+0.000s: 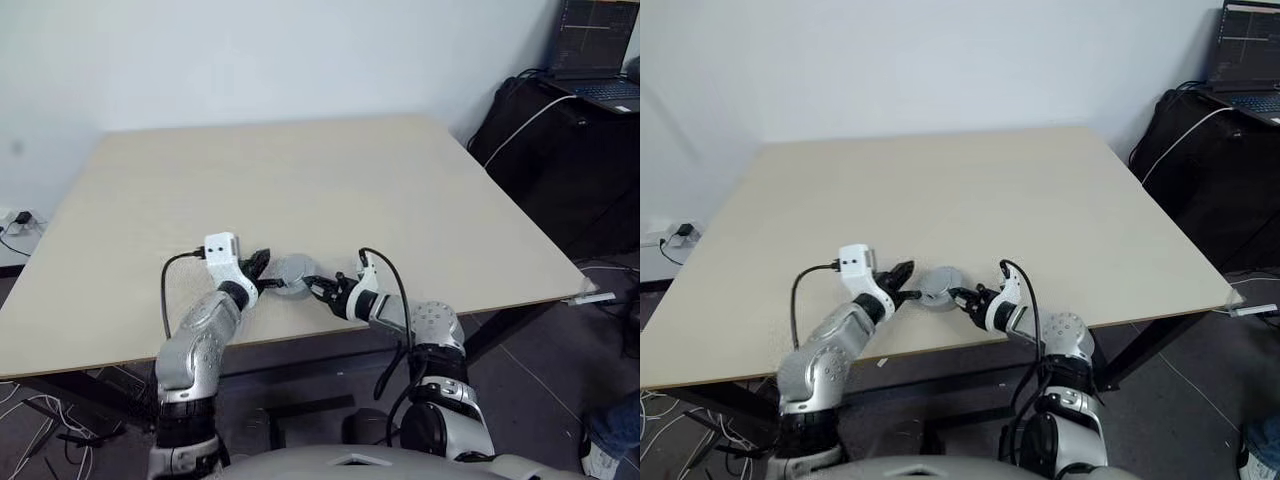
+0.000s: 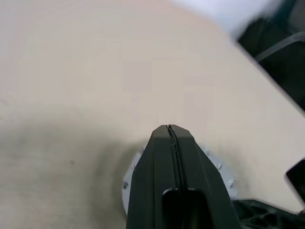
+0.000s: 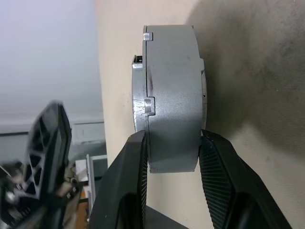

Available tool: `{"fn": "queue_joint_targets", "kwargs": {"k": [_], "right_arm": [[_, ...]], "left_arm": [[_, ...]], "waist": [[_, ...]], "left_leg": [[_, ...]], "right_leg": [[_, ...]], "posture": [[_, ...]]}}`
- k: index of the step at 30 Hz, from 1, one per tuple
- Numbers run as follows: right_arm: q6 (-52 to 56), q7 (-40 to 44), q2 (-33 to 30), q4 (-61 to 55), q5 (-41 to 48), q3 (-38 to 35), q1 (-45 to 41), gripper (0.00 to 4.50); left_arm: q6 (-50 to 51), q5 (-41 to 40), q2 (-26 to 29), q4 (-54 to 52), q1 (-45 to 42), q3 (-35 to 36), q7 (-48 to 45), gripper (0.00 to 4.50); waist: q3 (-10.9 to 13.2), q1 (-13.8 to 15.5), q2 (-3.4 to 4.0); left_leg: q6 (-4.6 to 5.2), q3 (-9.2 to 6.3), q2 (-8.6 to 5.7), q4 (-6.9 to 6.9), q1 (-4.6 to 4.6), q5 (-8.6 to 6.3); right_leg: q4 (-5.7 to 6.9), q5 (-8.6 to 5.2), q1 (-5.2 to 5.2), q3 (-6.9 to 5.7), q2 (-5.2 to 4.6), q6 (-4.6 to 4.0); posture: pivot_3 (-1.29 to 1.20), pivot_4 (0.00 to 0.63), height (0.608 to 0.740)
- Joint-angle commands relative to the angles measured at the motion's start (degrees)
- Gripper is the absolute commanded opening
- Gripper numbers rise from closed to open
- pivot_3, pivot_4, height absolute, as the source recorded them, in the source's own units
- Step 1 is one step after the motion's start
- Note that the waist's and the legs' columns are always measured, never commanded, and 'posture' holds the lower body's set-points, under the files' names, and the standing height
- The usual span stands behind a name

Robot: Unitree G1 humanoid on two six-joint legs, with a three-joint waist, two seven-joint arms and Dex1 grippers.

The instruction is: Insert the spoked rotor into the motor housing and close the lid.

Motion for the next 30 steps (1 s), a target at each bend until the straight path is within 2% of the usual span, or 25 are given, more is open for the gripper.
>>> {"fn": "queue_joint_targets", "kwargs": {"k": [1, 4, 9, 14, 17, 24, 28, 29, 30], "right_arm": [[-0.44, 0.06, 1.91, -2.38, 4.3, -1.89, -0.3, 1.22], [-0.07, 2.44, 2.87, -4.46, 8.99, -2.92, 0.17, 1.22], [1.72, 4.82, 3.31, -7.62, 16.08, -2.7, 1.01, 1.22], [3.93, 5.06, 3.12, -10.04, 21.68, -1.25, 1.96, 1.22], [4.83, 4.51, 2.87, -11.24, 24.12, -0.53, 2.42, 1.22], [3.84, 2.52, 0.98, -11.77, 24.54, 1.17, 2.62, 1.22], [3.31, 1.89, -0.04, -11.0, 24.28, 1.34, 2.15, 1.22], [3.42, 1.89, -0.28, -10.84, 24.37, 1.47, 2.06, 1.22], [3.58, 1.81, -0.47, -10.76, 24.5, 1.63, 1.99, 1.22]], "left_arm": [[0.94, -6.91, -1.01, -2.62, 1.93, 1.25, -2.69, 0.0], [1.71, -12.93, -2.42, -2.48, 4.83, 2.48, -4.6, 0.0], [-0.3, -13.3, -2.93, -0.42, 8.04, 0.45, -3.14, 0.0], [-0.35, -18.36, -4.95, 0.24, 10.08, 0.84, -2.55, 0.0], [0.96, -26.13, -6.04, -0.27, 11.44, 1.69, -3.88, 0.57], [0.71, -46.96, -8.66, -2.29, 16.13, 2.6, -3.77, 2.86], [-1.48, -52.62, -8.89, -2.21, 19.15, 0.36, -2.93, 4.25], [-2.16, -53.53, -8.95, -2.06, 19.45, -0.13, -2.91, 4.49], [-2.74, -54.2, -8.96, -1.98, 19.6, -0.55, -2.9, 4.49]], "waist": [[0.09, 0.19, -0.04], [0.36, 0.05, -0.09], [0.68, -0.31, -0.05], [0.7, -0.54, -0.06], [0.72, -0.56, -0.08], [0.79, -0.58, -0.07], [0.84, -0.65, -0.09], [0.86, -0.51, -0.12], [0.88, -0.42, -0.11]], "left_leg": [[0.0, -0.02, 0.0, 0.0, 0.0, 0.0], [0.0, -0.09, 0.0, 0.08, -0.09, 0.0], [0.0, -0.18, 0.0, 0.09, -0.19, 0.0], [0.0, -0.29, 0.01, 0.08, -0.24, 0.0], [0.0, -0.3, 0.01, 0.09, -0.25, 0.0], [0.0, -0.34, 0.0, 0.1, -0.26, 0.0], [0.01, -0.33, 0.0, 0.08, -0.3, -0.02], [0.01, -0.34, 0.0, 0.08, -0.32, -0.02], [0.01, -0.38, 0.0, 0.1, -0.36, -0.02]], "right_leg": [[-0.01, 0.0, 0.0, -0.04, 0.0, 0.0], [-0.03, -0.02, 0.0, -0.15, -0.06, 0.05], [-0.03, -0.02, -0.05, -0.22, -0.04, 0.06], [-0.04, -0.09, -0.05, -0.34, -0.02, 0.02], [-0.04, -0.09, -0.05, -0.36, -0.03, 0.02], [-0.06, -0.09, -0.03, -0.4, -0.07, 0.03], [-0.18, -0.09, -0.04, -0.4, -0.06, 0.02], [-0.18, -0.09, -0.05, -0.41, -0.05, 0.02], [-0.18, -0.09, -0.05, -0.47, -0.06, 0.02]], "posture": [[0.0, 0.0, 0.74], [0.0, 0.0, 0.74], [0.0, 0.0, 0.74], [0.0, 0.0, 0.74], [0.0, 0.0, 0.74], [0.0, 0.0, 0.74], [0.0, 0.0, 0.74], [0.0, 0.0, 0.74], [0.0, 0.0, 0.74]]}}
